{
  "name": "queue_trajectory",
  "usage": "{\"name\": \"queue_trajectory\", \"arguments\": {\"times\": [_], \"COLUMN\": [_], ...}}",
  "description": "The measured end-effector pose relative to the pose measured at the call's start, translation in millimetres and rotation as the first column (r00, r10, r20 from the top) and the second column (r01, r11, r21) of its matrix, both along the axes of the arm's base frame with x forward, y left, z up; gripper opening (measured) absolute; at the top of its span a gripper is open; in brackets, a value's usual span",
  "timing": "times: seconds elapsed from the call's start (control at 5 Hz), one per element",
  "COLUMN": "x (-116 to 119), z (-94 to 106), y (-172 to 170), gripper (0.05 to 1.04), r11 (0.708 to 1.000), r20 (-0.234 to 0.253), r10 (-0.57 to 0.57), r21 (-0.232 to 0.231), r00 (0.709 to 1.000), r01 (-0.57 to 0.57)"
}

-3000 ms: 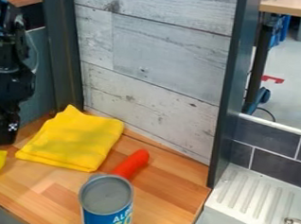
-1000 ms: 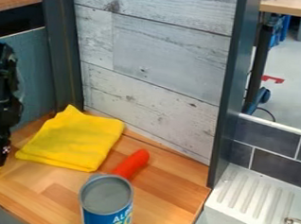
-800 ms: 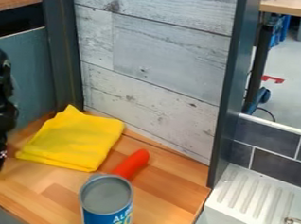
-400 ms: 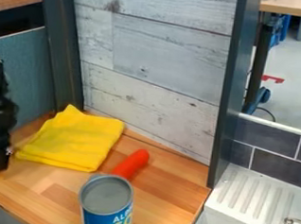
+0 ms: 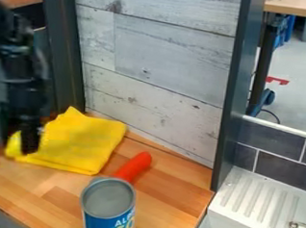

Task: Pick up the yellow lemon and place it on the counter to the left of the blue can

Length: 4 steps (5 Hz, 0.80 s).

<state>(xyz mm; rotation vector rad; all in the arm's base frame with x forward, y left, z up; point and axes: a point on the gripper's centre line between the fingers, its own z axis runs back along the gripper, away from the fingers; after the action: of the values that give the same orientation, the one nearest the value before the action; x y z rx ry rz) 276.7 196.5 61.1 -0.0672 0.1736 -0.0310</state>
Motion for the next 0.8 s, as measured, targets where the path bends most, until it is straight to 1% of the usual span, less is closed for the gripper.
{"name": "queue_trajectory", "arguments": {"times": [0.2,0.4,0.6,0.8], "x": [-10.1,-11.9,-15.1,-15.9], "z": [-7.3,-14.3,-17.8,-30.6], "y": [-32.6,-53.9,-60.8,-69.3], "gripper": [0.806,0.806,0.806,0.806], "r11": [0.999,0.997,0.996,0.994], "r20": [-0.072,-0.097,-0.113,-0.142], "r10": [-0.021,-0.026,-0.025,-0.011], "r21": [-0.035,-0.074,-0.089,-0.112], "r00": [0.997,0.995,0.993,0.99], "r01": [0.018,0.019,0.015,-0.005]}}
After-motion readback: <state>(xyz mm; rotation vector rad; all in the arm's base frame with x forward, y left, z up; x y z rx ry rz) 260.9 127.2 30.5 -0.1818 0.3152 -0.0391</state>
